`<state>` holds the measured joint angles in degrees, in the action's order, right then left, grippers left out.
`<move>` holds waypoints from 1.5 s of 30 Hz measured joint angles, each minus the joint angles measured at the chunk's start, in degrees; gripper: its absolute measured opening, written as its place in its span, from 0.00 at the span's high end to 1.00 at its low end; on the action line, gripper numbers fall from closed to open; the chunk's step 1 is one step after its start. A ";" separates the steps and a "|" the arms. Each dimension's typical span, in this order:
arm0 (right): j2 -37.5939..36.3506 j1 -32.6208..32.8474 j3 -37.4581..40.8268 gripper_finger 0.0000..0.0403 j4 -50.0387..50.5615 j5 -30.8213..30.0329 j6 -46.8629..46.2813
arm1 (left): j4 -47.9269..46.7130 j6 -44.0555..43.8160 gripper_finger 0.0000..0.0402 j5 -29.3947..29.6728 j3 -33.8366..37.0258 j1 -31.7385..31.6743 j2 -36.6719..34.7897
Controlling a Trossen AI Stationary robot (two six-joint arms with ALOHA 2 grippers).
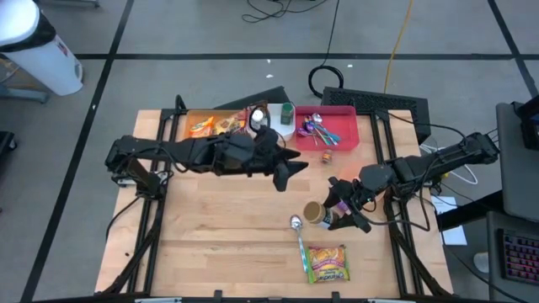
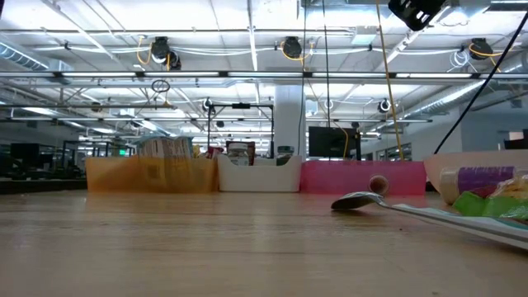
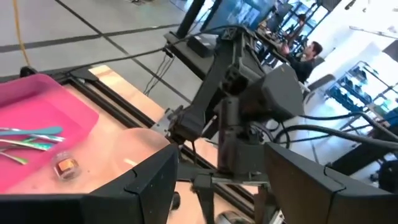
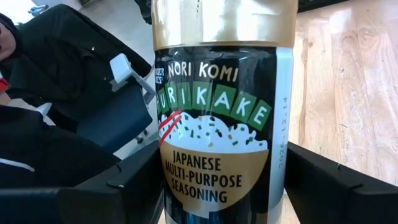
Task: Pick & Place Food Item
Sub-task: Put the gold seasoning bottle into the white bin
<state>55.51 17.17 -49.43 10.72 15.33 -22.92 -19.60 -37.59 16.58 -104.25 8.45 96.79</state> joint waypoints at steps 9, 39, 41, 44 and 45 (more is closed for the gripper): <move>0.00 0.00 0.00 0.32 0.00 0.02 0.00 | -0.37 -0.25 0.37 -6.29 0.02 -1.46 0.93; 0.02 -6.02 0.00 0.32 1.60 2.95 1.83 | 3.86 -6.12 0.01 -17.10 0.07 -1.30 12.13; 0.00 -6.79 0.00 0.32 1.92 2.91 2.27 | 3.52 -7.03 0.01 -17.10 0.04 -1.41 11.97; 0.00 -7.86 0.00 0.32 1.88 2.85 2.61 | 2.75 -8.67 0.01 -17.19 0.04 -1.47 11.92; 0.00 -8.25 0.00 0.32 1.88 2.84 2.68 | 2.50 -9.41 0.01 -17.19 0.04 -1.47 11.97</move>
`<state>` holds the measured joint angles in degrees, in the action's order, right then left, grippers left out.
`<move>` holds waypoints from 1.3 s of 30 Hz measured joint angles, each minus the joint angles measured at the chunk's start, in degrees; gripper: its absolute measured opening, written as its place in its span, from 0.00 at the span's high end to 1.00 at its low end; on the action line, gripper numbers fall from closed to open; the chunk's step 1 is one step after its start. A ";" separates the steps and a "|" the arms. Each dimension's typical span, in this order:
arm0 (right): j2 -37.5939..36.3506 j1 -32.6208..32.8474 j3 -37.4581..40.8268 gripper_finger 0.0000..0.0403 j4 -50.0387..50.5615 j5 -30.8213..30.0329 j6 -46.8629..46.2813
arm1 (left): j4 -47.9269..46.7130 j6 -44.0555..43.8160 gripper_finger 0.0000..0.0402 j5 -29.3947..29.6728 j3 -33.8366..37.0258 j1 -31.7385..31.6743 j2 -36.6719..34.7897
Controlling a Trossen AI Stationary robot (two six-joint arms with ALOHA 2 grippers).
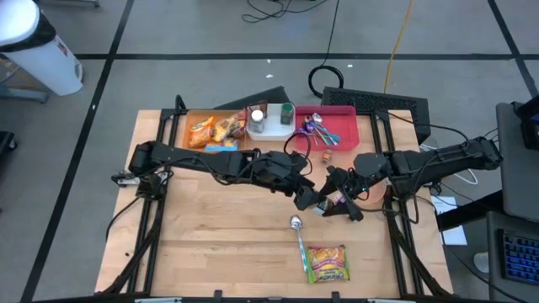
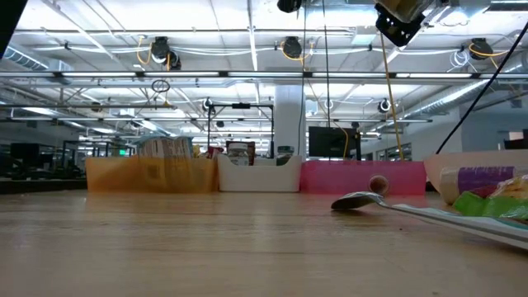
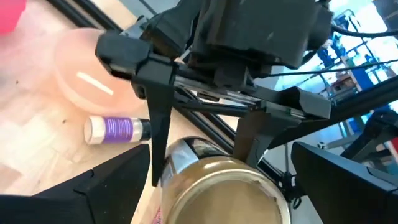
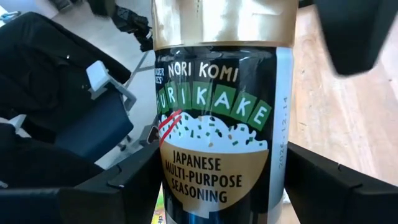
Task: Pick & Place Food Item
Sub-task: Put the gold seasoning bottle into the white bin
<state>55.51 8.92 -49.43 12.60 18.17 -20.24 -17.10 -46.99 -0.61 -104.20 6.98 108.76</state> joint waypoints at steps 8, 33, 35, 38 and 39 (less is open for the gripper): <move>0.00 -2.44 0.00 0.32 -0.07 -0.13 1.47 | -4.86 -4.45 0.01 -1.04 0.00 0.00 -0.01; 0.00 -4.34 0.00 0.32 5.25 -9.28 9.32 | -8.16 -11.41 0.01 -0.48 0.00 -1.95 0.01; 0.02 -4.36 0.00 0.32 5.62 -10.40 9.83 | -9.12 -12.08 0.01 -0.64 0.00 -2.09 0.01; 0.02 -4.39 0.00 0.32 5.82 -11.20 10.61 | -10.15 -12.23 0.01 -1.08 0.00 -2.08 0.01; 0.02 -4.38 0.00 0.32 5.97 -11.73 10.67 | -10.17 -12.23 0.01 -1.11 0.00 -2.07 0.01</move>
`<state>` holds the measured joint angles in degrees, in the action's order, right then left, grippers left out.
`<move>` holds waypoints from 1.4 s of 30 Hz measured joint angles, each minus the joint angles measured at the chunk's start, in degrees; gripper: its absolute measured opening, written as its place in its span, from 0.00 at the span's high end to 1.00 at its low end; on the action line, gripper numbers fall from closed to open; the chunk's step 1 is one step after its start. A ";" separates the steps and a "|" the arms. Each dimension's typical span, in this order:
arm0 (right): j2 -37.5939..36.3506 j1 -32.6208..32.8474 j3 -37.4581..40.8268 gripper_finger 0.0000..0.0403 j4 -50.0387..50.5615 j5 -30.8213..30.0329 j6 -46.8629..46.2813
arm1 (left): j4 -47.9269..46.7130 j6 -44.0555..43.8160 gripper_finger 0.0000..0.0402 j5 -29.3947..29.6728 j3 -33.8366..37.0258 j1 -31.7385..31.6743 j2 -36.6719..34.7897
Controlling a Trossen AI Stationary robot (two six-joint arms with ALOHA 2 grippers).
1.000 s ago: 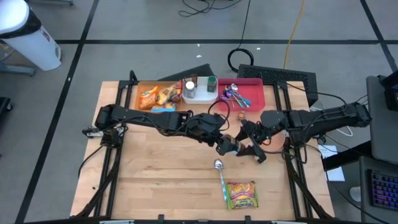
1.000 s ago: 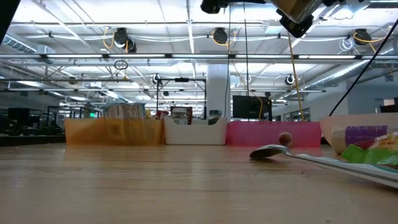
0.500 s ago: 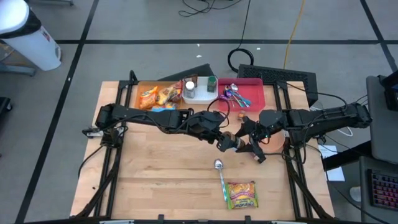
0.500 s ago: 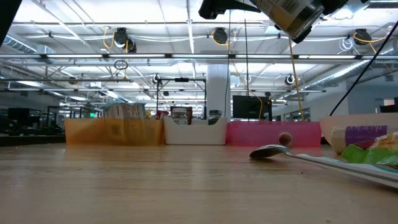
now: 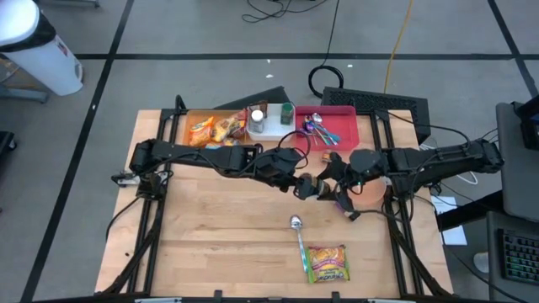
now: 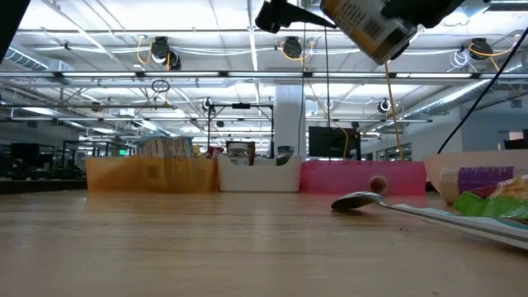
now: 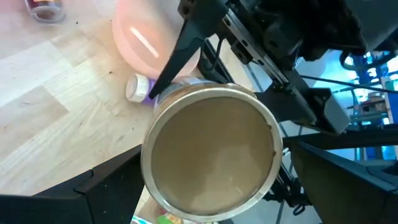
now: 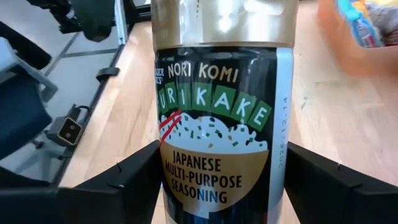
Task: Pick & Place Food Item
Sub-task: Put the gold seasoning bottle into the white bin
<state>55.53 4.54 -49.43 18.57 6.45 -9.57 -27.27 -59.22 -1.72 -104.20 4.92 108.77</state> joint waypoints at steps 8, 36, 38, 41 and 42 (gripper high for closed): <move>0.26 -0.09 0.00 0.32 -0.10 -3.20 1.28 | -1.36 0.21 0.01 1.56 0.00 -0.29 0.00; 0.66 -0.07 0.00 0.32 -0.55 -4.91 3.25 | -2.71 3.09 0.12 5.95 -0.09 -1.33 0.68; 0.68 -0.06 0.04 0.32 -0.29 -4.86 3.29 | -2.53 2.94 0.18 4.63 -0.09 -1.36 1.24; 0.68 -0.04 0.18 0.32 0.67 -4.70 3.17 | -1.77 2.60 0.28 3.18 -0.18 -1.36 2.21; 0.71 -0.04 0.20 0.32 0.87 -4.62 3.12 | -1.76 2.62 0.30 2.72 -0.15 -1.36 2.54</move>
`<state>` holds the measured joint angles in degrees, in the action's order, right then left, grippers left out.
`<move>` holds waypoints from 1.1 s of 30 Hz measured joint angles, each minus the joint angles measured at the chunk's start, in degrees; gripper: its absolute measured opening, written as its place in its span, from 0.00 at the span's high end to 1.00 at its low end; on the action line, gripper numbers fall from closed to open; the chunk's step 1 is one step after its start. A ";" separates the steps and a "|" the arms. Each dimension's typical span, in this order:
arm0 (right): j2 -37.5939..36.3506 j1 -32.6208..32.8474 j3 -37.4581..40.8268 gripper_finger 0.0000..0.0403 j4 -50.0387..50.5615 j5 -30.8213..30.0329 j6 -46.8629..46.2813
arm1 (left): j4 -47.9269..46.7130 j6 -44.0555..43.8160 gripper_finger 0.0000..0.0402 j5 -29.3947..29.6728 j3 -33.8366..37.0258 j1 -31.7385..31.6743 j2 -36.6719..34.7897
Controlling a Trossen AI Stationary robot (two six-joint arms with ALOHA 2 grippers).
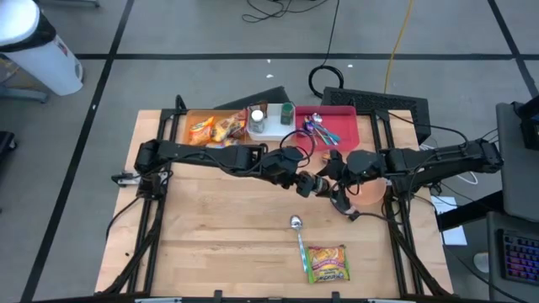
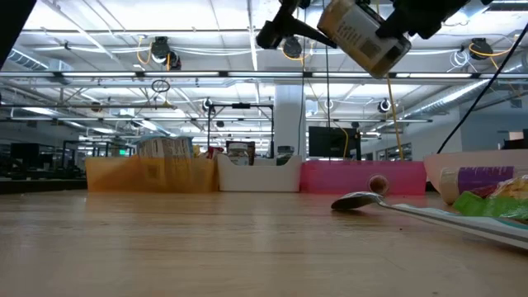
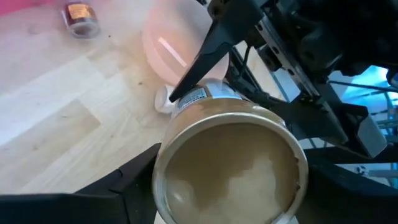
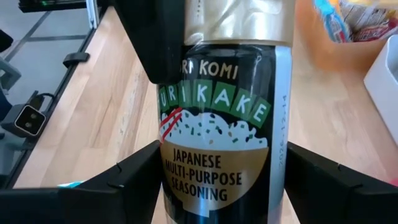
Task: Pick & Place Food Item
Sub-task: Put the gold seasoning bottle into the white bin
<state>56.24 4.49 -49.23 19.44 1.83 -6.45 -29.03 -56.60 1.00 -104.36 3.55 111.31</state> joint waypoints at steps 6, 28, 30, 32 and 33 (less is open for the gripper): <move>0.00 0.02 0.00 0.32 1.05 0.08 -0.02 | 0.95 0.45 0.31 -0.68 0.02 -0.07 0.69; -2.21 -0.08 -0.32 0.21 2.06 -0.28 2.86 | -4.08 8.31 0.31 -4.21 0.24 -2.20 -0.32; -3.08 -0.72 -0.31 0.21 2.45 -0.28 2.89 | -6.09 9.19 0.31 -4.20 0.22 -2.96 -0.82; -4.08 -1.62 -0.31 0.21 3.31 -0.31 2.92 | -8.92 10.30 0.31 -4.00 0.22 -3.75 -1.58; -4.73 -2.21 -0.31 0.21 3.92 -0.31 2.92 | -9.78 10.76 0.31 -3.99 0.22 -4.22 -2.23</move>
<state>51.51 2.28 -49.54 23.36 1.52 -3.53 -38.81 -45.84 -2.99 -104.14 -0.67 109.08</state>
